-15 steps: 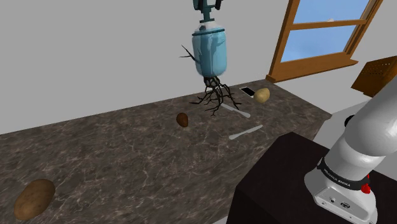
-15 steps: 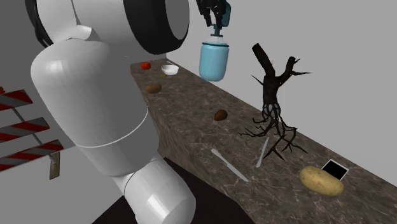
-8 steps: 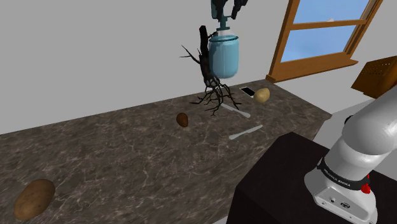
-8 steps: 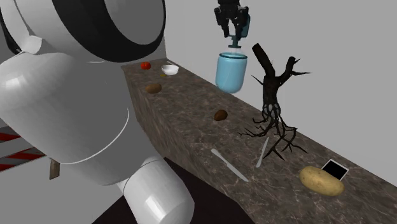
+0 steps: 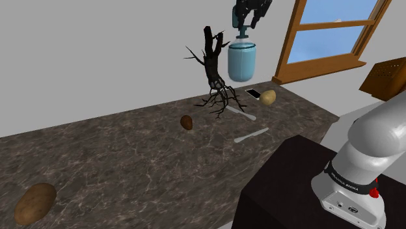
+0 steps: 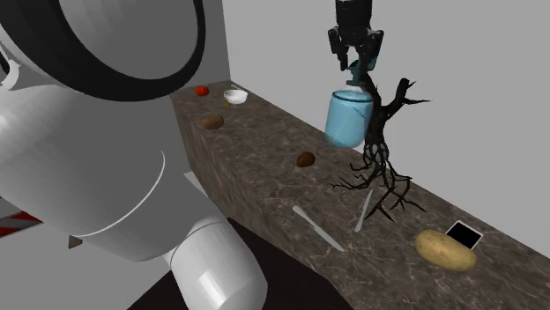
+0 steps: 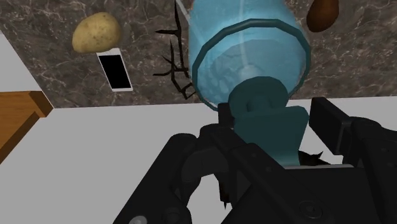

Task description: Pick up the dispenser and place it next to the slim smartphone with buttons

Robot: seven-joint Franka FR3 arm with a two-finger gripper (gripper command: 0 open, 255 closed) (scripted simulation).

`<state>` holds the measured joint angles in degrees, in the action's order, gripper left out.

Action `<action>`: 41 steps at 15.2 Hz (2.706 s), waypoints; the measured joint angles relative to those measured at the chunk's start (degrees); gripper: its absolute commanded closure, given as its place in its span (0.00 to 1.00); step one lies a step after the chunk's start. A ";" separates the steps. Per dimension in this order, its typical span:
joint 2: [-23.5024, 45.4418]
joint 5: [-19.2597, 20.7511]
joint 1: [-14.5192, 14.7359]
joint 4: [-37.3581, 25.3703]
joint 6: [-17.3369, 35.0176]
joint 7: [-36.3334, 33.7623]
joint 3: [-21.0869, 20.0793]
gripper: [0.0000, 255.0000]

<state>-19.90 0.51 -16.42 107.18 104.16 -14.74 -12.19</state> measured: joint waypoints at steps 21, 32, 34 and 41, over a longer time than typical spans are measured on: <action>9.97 -2.91 -8.18 3.98 13.86 27.57 18.59 1.00; 25.18 -9.78 -13.69 -6.33 17.26 42.83 25.68 1.00; 27.82 -11.24 -15.12 -9.00 16.81 45.49 26.54 1.00; 40.73 -16.80 -21.10 -23.10 13.91 53.21 27.91 1.00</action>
<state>20.83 -16.29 -37.52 84.08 118.07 38.47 15.71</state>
